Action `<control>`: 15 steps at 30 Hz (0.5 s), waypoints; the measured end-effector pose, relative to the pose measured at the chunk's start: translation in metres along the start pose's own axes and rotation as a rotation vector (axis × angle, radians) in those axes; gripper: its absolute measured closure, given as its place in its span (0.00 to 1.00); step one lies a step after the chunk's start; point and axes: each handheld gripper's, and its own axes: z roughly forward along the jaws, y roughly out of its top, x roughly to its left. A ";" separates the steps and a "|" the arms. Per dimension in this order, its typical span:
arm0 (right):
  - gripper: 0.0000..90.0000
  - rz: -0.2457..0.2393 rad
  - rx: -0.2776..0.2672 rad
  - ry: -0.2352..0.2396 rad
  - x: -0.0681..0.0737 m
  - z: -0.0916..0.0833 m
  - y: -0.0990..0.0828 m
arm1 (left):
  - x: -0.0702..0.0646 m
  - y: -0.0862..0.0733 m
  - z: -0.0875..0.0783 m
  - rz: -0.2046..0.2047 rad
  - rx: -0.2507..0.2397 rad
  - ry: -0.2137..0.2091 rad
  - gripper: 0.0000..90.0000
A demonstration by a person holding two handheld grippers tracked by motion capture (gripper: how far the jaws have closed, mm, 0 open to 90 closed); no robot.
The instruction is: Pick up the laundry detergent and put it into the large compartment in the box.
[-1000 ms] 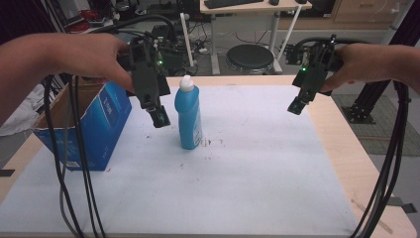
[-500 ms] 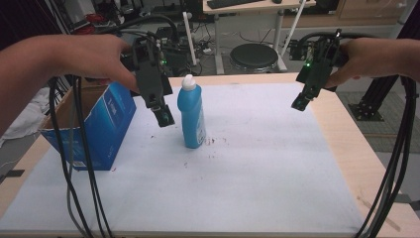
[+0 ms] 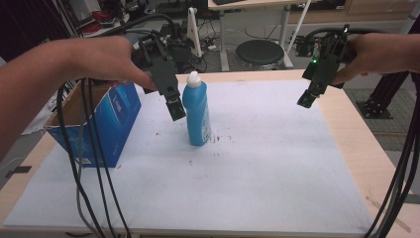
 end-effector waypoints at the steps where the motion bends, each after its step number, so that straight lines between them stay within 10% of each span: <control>1: 0.01 0.002 0.000 -0.001 -0.001 0.000 0.000 | 0.001 0.000 0.000 -0.015 -0.004 0.001 0.02; 15: 0.01 0.002 0.001 -0.007 -0.003 0.002 0.001 | 0.017 0.009 0.006 -0.339 -0.055 0.054 0.02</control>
